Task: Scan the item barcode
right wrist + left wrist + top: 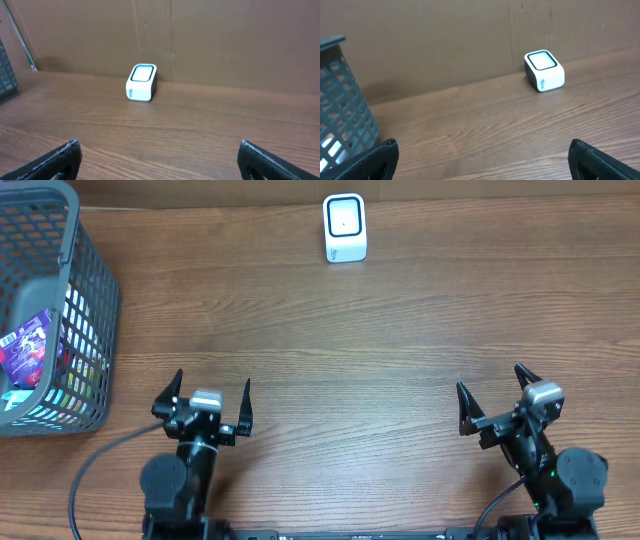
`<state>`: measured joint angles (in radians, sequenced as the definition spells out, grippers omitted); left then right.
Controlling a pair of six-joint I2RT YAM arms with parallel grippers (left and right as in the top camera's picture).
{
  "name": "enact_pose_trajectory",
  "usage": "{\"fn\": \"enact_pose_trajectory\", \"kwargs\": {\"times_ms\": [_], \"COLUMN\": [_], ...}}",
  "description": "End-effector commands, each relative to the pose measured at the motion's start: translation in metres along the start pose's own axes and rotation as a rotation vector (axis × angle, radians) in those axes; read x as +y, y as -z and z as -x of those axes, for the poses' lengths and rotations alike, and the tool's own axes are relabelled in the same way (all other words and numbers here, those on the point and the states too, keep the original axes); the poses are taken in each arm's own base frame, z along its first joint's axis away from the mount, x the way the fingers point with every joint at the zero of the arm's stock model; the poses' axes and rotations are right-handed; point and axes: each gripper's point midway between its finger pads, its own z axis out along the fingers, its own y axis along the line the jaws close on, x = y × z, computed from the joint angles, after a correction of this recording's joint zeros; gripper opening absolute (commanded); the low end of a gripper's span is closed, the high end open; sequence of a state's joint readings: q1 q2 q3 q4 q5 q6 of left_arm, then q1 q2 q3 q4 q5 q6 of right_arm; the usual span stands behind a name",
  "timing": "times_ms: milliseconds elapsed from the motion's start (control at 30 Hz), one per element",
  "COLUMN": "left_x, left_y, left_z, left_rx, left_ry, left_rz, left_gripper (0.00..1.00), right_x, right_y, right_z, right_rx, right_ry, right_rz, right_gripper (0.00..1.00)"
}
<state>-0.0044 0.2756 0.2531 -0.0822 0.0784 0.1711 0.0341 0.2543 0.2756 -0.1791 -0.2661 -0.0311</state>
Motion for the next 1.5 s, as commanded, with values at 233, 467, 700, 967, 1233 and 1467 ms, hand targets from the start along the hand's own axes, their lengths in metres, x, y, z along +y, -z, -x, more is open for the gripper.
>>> {"fn": "enact_pose_trajectory", "kwargs": {"times_ms": [233, 467, 700, 967, 1233, 1467], "left_x": [-0.003, -0.013, -0.024, -0.026, -0.032, -0.018], "left_y": [-0.042, -0.065, -0.079, -0.085, -0.077, -0.086], "left_z": [0.090, 0.135, 0.164, 0.162, 0.144, 0.141], "left_rx": [0.123, 0.268, 0.456, 0.523, 0.616, 0.634], "left_ry": [0.119, 0.160, 0.228, 0.244, 0.299, 0.386], "left_rz": [-0.147, -0.281, -0.404, -0.429, -0.438, -0.319], "left_gripper": [1.00, 1.00, 1.00, 1.00, 1.00, 0.96], "right_x": [0.006, 0.009, 0.021, 0.033, 0.042, 0.037], "right_y": [-0.015, -0.023, -0.027, -0.034, -0.038, -0.044], "right_z": [0.059, 0.077, 0.109, 0.123, 0.114, 0.097], "right_rx": [0.114, 0.254, 0.396, 0.490, 0.537, 0.606], "right_ry": [-0.041, -0.090, -0.152, -0.210, -0.252, -0.277], "right_rz": [0.045, 0.068, 0.133, 0.205, 0.276, 0.249], "right_gripper": [1.00, 1.00, 1.00, 1.00, 1.00, 1.00]}}
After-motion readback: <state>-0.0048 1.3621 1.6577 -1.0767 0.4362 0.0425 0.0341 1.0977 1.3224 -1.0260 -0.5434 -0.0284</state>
